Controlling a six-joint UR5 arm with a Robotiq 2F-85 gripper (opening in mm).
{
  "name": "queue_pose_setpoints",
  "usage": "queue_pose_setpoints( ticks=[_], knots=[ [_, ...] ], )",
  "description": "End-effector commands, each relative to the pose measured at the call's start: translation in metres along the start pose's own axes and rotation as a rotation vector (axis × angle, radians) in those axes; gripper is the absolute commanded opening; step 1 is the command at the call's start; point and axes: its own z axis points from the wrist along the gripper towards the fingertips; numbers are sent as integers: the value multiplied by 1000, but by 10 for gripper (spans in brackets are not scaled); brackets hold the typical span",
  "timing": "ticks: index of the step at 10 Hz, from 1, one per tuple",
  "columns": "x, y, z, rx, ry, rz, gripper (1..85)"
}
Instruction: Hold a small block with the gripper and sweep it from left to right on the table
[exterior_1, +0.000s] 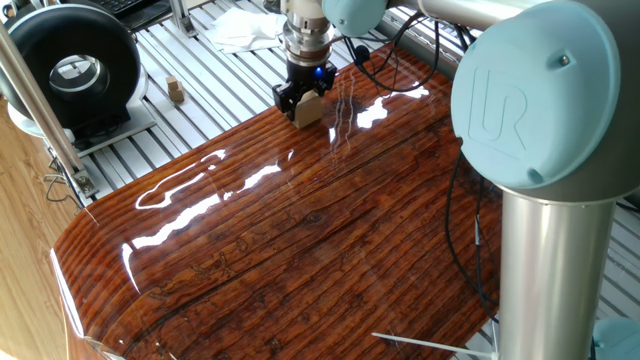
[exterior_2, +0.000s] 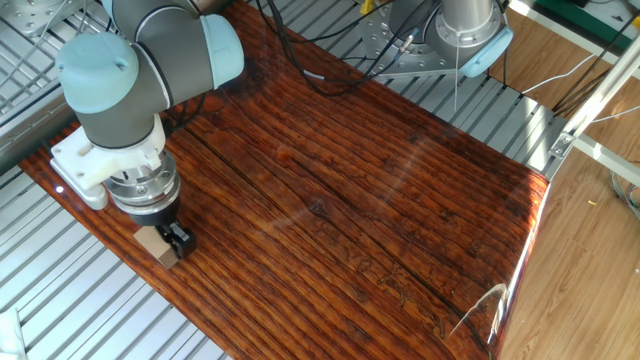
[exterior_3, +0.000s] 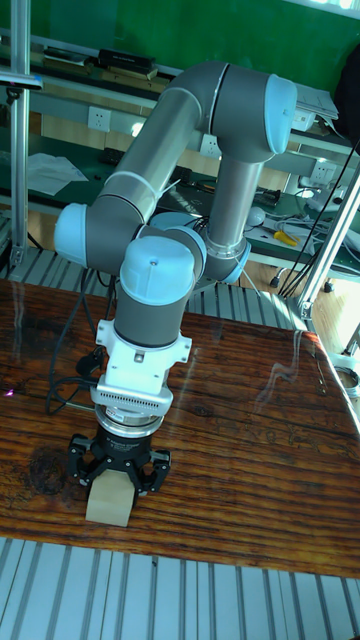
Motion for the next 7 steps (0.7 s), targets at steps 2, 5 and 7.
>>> queue_pose_setpoints(
  ticks=[2, 5, 7],
  knots=[
    [0, 5, 0, -16, -1, 13, 10],
    [0, 7, 1, -18, -1, 15, 10],
    [0, 8, 1, -21, -1, 15, 10]
  ],
)
